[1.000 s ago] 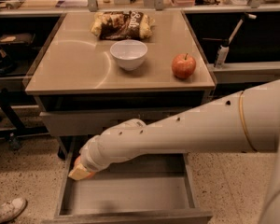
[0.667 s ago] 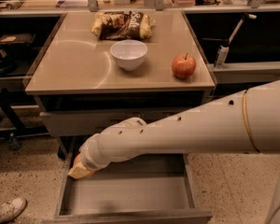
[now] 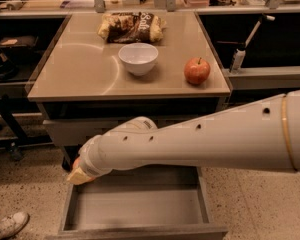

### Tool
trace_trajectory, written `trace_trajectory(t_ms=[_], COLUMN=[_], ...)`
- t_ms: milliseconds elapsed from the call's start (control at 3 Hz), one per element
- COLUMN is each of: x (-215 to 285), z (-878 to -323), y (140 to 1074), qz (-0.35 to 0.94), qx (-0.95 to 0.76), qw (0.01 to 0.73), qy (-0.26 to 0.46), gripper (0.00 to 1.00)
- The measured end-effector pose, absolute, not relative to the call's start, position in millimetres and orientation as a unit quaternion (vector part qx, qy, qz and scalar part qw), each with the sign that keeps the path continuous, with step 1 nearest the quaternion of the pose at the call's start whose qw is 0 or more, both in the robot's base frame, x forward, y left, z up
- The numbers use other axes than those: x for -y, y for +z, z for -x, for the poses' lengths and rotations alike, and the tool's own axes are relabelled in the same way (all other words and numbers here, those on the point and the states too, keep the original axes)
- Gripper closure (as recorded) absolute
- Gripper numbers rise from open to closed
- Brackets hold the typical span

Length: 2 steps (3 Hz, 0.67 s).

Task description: Pick orange from middle drawer and place on counter

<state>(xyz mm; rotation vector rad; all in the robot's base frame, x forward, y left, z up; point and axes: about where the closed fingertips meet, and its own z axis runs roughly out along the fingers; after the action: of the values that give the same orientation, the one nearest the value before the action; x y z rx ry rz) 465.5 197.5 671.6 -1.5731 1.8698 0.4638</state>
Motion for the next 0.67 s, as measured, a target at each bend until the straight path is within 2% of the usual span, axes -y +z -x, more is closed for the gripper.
trace_trajectory(t_ms=[667], x=[-201.0], z=[-492.1], y=[803.8], qz=[0.626], qx=[-0.671], qw=[0.382], qy=[0.110], gripper=[1.00])
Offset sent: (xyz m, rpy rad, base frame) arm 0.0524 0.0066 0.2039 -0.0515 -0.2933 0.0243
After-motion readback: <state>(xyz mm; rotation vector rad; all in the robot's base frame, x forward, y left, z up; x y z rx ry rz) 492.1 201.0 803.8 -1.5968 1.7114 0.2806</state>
